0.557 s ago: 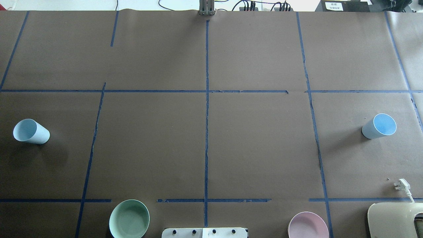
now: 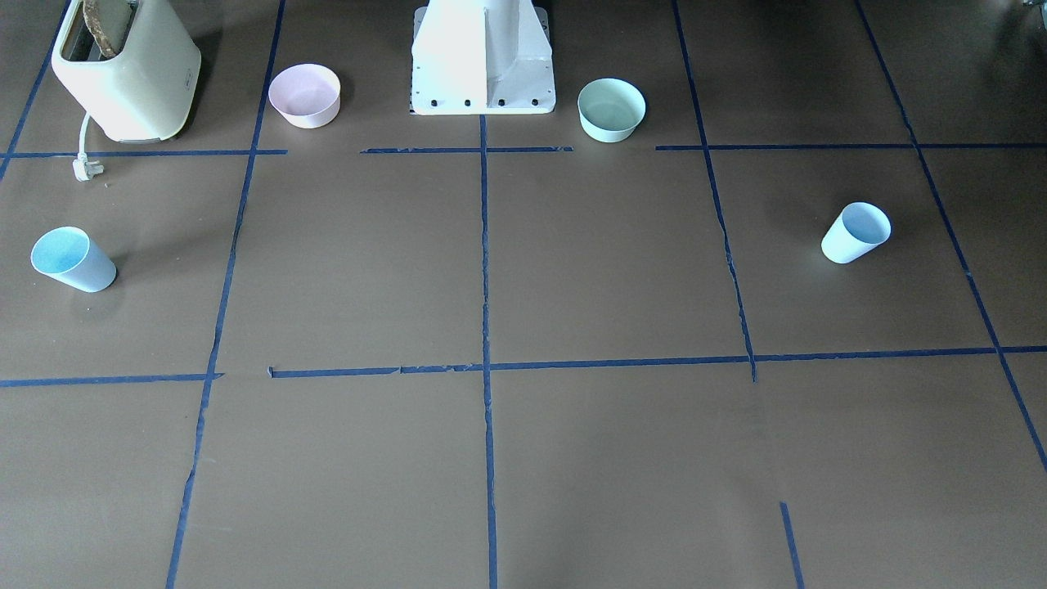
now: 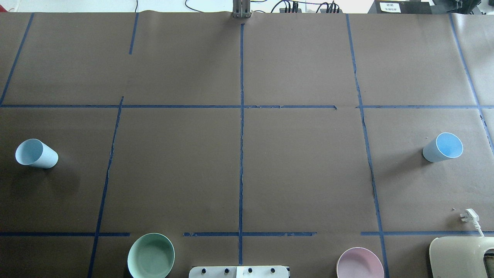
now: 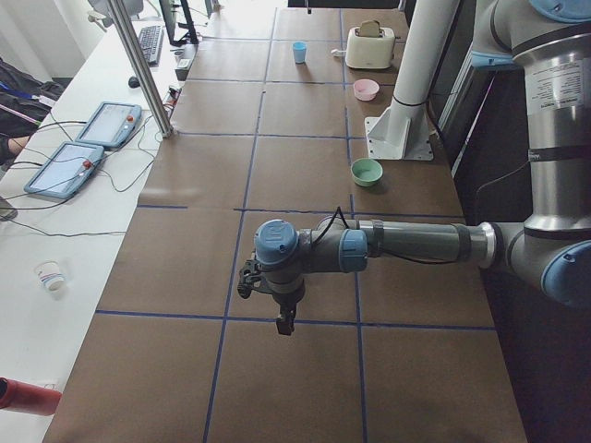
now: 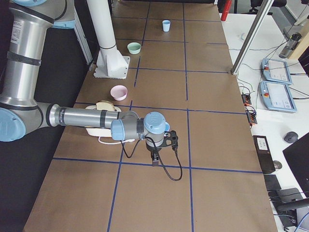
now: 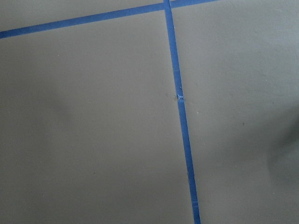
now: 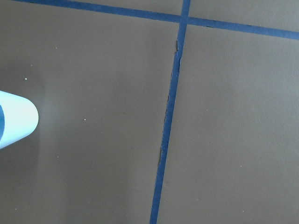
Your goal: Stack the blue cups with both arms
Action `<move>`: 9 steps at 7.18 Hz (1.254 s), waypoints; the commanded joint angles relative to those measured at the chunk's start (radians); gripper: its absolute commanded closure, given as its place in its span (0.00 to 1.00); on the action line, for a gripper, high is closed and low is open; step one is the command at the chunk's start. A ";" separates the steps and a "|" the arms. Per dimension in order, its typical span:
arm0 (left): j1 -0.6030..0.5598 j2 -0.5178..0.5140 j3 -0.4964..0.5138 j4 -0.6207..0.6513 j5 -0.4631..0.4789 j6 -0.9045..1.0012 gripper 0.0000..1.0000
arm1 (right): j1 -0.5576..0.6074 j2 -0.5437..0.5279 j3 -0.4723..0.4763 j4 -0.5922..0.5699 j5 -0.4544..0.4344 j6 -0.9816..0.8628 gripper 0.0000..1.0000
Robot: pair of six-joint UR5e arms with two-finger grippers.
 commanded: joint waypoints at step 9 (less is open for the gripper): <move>0.439 0.027 0.013 -0.722 0.079 -0.876 0.00 | -0.005 0.001 0.000 0.000 0.000 0.001 0.00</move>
